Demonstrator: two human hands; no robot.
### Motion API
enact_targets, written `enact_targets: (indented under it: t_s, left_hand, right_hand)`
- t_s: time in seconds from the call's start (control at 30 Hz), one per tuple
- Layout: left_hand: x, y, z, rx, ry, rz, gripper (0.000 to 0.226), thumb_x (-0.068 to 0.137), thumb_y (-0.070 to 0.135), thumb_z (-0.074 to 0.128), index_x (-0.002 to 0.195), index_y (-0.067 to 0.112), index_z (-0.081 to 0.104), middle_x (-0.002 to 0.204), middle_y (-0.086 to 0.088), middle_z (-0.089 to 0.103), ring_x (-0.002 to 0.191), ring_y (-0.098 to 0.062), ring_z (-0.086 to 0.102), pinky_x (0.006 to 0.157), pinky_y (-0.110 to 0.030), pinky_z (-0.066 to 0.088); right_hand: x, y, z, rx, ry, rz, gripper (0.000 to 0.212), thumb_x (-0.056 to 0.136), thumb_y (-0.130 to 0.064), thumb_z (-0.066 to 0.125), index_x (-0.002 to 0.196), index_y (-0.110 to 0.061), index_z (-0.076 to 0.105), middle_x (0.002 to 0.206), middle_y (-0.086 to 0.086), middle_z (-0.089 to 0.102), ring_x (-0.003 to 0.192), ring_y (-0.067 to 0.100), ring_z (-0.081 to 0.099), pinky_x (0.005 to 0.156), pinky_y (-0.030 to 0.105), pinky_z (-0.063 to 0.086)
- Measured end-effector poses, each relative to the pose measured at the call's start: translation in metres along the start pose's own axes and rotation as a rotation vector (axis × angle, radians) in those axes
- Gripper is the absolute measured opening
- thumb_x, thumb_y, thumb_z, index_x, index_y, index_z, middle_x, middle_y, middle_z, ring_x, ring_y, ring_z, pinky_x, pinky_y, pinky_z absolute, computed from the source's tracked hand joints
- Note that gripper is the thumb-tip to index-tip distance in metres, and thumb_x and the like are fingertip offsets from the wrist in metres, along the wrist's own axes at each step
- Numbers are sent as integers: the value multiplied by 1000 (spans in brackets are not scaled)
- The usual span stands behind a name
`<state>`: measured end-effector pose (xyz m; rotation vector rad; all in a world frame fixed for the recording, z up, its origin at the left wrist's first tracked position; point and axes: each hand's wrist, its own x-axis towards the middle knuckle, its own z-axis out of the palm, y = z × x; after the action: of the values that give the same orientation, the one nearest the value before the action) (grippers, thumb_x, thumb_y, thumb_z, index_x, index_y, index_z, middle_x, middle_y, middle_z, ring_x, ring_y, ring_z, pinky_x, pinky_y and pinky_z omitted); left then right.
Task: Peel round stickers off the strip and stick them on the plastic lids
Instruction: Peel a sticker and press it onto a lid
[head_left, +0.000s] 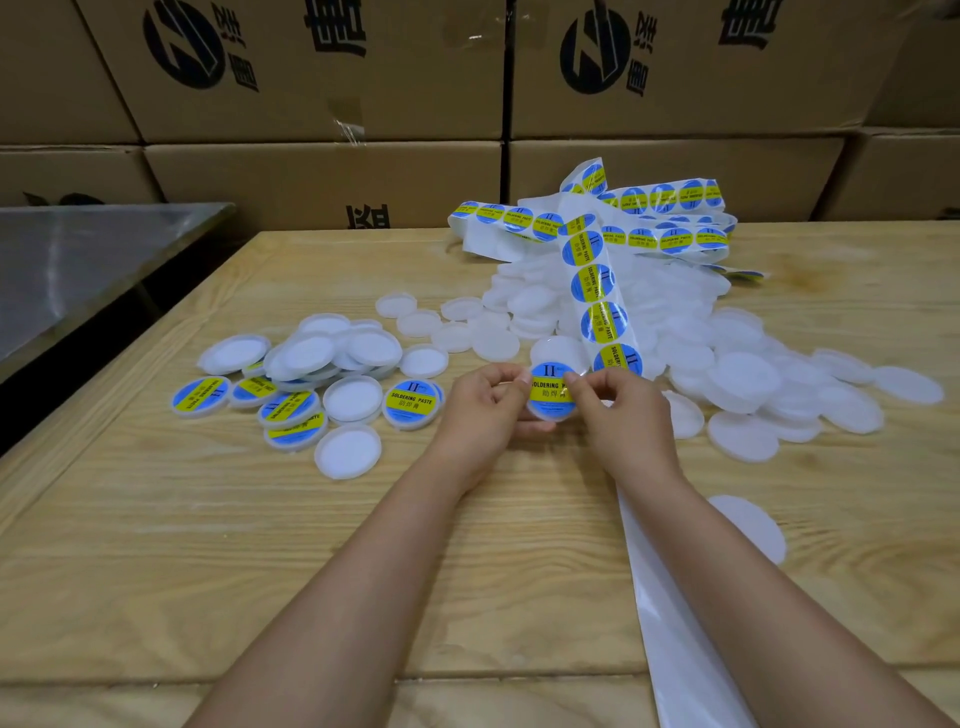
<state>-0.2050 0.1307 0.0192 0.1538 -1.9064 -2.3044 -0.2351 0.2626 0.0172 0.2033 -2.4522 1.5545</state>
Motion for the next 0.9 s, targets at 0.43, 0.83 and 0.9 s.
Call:
enact_targets:
  t_s: [0.43,0.83,0.9]
  left_hand:
    - [-3,-5,6,166,95,81,12,95,14,52,101,3,56,63,5,69,45,-15,63,48,-24,51]
    - [-3,-7,11,144,175,99,10,96,15,52,87,17,55,60,9,68,42,-12,62,47,-25,52]
    - [-4,-7,13,112,183,95,12,96,14,51,85,18,54,60,9,68,43,-12,63,48,-26,53]
  right_hand:
    - [-7,-7,6,-216,86,-125,22,89,-29,61,80,-9,64,80,1,67,82,23,61,76,37,42]
    - [-9,-4,6,-419,187,-308,26,87,-27,65,78,-3,68,80,9,68,83,29,61,110,43,20]
    - [-9,-3,7,-448,188,-314,27,89,-29,63,83,-3,69,84,9,69,86,29,62,112,42,14]
